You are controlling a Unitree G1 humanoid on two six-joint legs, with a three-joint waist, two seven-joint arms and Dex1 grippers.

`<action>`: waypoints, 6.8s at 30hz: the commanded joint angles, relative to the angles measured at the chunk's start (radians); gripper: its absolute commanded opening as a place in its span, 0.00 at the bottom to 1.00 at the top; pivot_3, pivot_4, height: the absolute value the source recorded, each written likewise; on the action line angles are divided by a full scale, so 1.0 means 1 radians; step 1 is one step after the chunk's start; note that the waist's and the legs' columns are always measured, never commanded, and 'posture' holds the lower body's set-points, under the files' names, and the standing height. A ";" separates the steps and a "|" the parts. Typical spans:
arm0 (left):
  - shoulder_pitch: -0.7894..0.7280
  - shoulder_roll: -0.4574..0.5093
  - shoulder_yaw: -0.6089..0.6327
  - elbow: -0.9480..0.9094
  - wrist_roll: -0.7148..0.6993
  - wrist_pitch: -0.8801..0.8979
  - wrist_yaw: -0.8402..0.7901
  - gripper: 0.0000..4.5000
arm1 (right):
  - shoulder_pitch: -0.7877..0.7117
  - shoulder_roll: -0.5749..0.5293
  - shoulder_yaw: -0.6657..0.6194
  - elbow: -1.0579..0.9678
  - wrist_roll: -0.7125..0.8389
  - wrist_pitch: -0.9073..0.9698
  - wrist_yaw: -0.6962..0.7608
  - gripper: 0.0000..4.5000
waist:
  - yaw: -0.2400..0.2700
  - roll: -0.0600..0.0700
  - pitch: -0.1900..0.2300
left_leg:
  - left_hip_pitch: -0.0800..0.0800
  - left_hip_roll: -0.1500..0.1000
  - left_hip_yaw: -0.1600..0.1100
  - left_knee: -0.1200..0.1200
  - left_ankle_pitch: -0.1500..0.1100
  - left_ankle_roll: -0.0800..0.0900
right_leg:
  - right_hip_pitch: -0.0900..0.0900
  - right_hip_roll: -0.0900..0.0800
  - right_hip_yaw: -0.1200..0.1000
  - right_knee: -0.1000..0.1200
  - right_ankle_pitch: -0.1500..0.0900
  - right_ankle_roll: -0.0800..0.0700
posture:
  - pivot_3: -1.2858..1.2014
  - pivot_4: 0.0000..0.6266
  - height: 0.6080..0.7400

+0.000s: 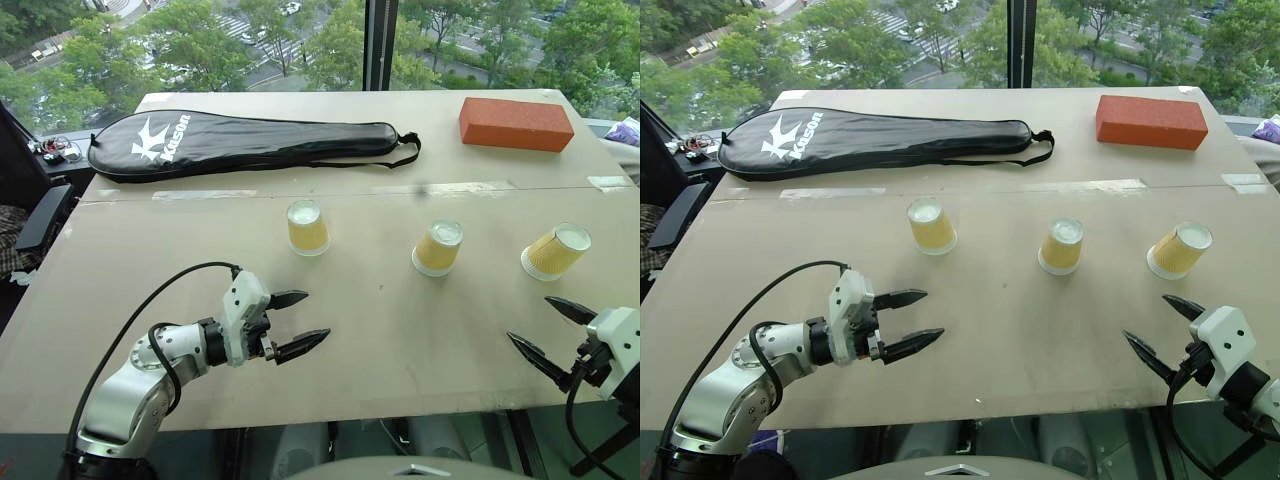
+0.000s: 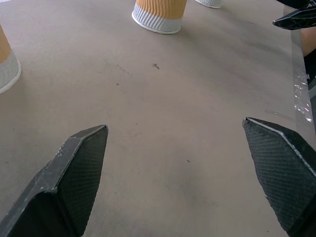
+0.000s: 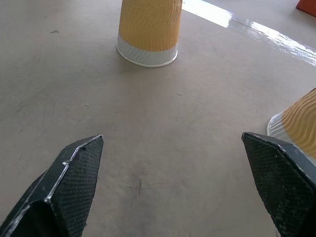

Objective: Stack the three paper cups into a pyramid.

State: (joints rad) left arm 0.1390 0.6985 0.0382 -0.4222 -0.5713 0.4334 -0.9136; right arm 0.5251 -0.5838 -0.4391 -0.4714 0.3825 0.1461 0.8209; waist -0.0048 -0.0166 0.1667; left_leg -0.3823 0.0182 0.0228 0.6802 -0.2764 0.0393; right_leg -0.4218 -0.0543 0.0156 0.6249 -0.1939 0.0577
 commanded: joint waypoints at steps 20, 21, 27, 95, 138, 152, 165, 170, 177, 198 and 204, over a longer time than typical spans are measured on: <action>-0.045 -0.002 0.017 -0.041 -0.025 -0.135 -0.164 1.00 | -0.304 0.065 -0.001 -0.003 -0.083 0.039 -0.343 0.99 | -0.001 0.000 0.000 | 0.000 0.000 0.001 0.000 0.000 0.000 | 0.000 0.000 0.000 0.000 0.000 0.000 | 0.52 0.24 1.00; -0.042 -0.005 0.016 -0.041 -0.027 -0.139 -0.165 1.00 | -0.318 0.067 -0.009 0.004 -0.082 0.046 -0.358 0.99 | -0.001 0.000 0.000 | -0.001 0.000 0.001 0.000 0.000 0.000 | 0.000 0.000 0.000 0.000 0.000 0.000 | 0.52 0.24 1.00; -0.023 -0.010 0.012 -0.022 -0.011 -0.195 -0.193 1.00 | -0.414 0.048 -0.028 0.071 -0.131 0.139 -0.470 0.99 | -0.002 0.001 0.000 | -0.001 0.000 0.001 0.000 0.000 0.000 | 0.000 0.001 0.000 -0.001 0.000 -0.001 | 0.52 0.24 1.00; 0.125 -0.020 0.051 -0.148 -0.027 -0.204 -0.092 1.00 | -0.693 -0.004 0.357 0.086 0.054 0.384 -0.150 0.44 | -0.005 0.001 0.002 | -0.010 0.000 0.000 -0.005 0.000 0.001 | -0.011 0.002 0.000 -0.002 0.002 -0.004 | 0.52 0.24 1.00; -0.662 -0.183 -0.062 0.699 0.214 -0.263 -0.079 0.54 | -0.022 -0.005 0.009 -0.334 0.246 0.054 0.039 1.00 | 0.017 -0.004 -0.001 | -0.009 -0.005 -0.001 -0.001 0.000 0.001 | -0.009 0.003 0.000 0.000 0.004 -0.002 | 0.52 0.24 1.00; -0.789 -0.405 -0.254 0.702 0.261 -0.253 -0.215 0.47 | 0.085 0.021 -0.009 -0.326 0.222 -0.008 0.028 1.00 | 0.019 -0.004 -0.002 | -0.012 -0.007 -0.002 0.005 0.000 0.001 | -0.007 0.003 0.000 0.000 0.003 -0.004 | 0.52 0.24 1.00; -0.790 -0.498 -0.330 0.790 0.347 -0.331 -0.229 0.47 | 0.140 0.070 -0.033 -0.333 0.162 -0.055 -0.031 1.00 | 0.019 -0.004 -0.002 | -0.012 -0.007 -0.004 0.005 0.000 0.001 | -0.007 0.003 0.000 0.001 0.002 -0.003 | 0.52 0.24 1.00; -0.793 -0.512 -0.334 0.810 0.356 -0.340 -0.244 0.56 | 0.142 0.080 -0.035 -0.329 0.146 -0.063 -0.052 1.00 | 0.019 -0.004 -0.002 | -0.012 -0.007 -0.004 0.005 0.000 0.001 | -0.007 0.003 0.000 0.001 0.002 -0.003 | 0.52 0.24 1.00; -0.764 -0.480 -0.294 0.719 0.335 -0.312 -0.236 0.99 | 0.109 0.105 -0.049 -0.335 0.139 -0.011 -0.170 1.00 | 0.018 -0.004 -0.002 | -0.012 -0.007 -0.004 0.005 0.000 0.001 | -0.007 0.003 0.000 0.001 0.002 -0.003 | 0.52 0.24 1.00; -0.402 -0.162 -0.088 -0.039 -0.116 0.118 -0.215 0.99 | -0.435 0.067 -0.054 0.031 -0.042 0.351 -0.584 1.00 | 0.017 0.002 -0.005 | -0.011 -0.007 -0.003 0.005 0.000 0.001 | -0.007 0.002 0.001 0.001 0.003 -0.004 | 0.52 0.24 1.00; -0.380 -0.156 -0.038 -0.102 -0.158 0.134 -0.127 0.99 | -0.560 0.055 -0.043 0.152 -0.038 0.443 -0.605 1.00 | 0.016 0.002 -0.005 | -0.011 -0.007 -0.003 0.004 0.000 0.001 | -0.007 0.003 0.002 0.001 0.003 -0.004 | 0.52 0.24 1.00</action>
State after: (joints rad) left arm -0.2401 0.5345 -0.0331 -0.4723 -0.6978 0.5636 -1.0653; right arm -0.0131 -0.5076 -0.4762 -0.3292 0.3388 0.5613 0.2226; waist 0.0110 -0.0143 0.1614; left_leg -0.3932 0.0114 0.0202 0.6847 -0.2765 0.0405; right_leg -0.4291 -0.0514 0.0172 0.6262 -0.1912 0.0534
